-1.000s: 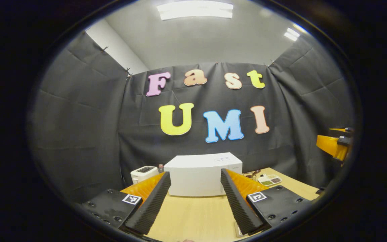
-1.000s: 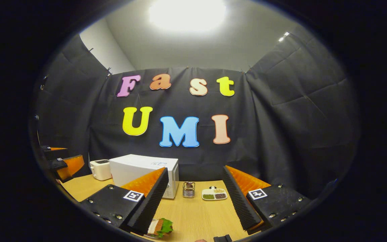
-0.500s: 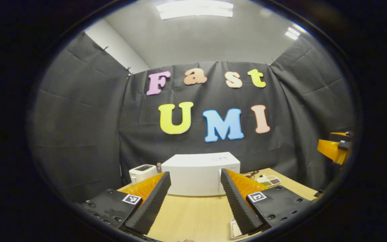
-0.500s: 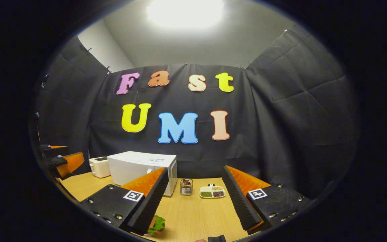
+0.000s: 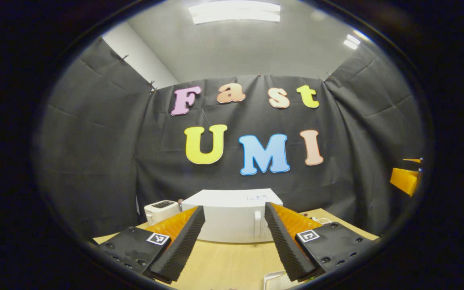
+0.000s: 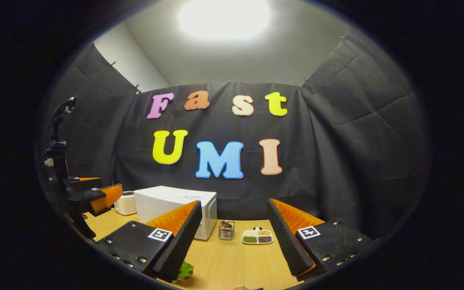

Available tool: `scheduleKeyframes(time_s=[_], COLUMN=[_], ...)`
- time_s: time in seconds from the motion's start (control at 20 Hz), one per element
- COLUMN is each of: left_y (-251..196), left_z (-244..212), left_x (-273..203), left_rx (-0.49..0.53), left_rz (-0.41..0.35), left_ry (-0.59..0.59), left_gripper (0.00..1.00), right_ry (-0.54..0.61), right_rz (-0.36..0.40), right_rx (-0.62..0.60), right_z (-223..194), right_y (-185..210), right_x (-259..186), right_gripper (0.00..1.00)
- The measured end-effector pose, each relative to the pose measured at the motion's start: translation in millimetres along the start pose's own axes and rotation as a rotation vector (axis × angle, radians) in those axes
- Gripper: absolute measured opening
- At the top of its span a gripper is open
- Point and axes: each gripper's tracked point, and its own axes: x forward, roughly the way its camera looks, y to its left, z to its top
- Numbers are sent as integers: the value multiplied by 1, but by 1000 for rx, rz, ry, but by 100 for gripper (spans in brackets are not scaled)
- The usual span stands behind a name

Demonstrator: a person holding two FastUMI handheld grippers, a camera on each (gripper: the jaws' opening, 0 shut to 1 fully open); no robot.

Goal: Open the microwave oven with the left hand, put the food in, and close the microwave oven.

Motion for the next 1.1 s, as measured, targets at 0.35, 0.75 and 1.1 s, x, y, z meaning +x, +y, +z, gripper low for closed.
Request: scheduleKeyframes(time_s=[0.35,0.75,1.1], left_y=[-15,-41,-71], left_z=[-21,-86,-158], left_x=[89,186,242], left_rx=[-10,-53,-13], left_rz=[-87,-189,-266], left_ry=[0,71,152], left_gripper=[100,97,97], right_ry=[18,72,85], right_rz=[-96,-229,-344], right_rx=[-5,-42,-34], right_z=[-5,-21,-22], right_y=[1,2,-7], right_x=[27,56,68], right_gripper=[97,97,97])
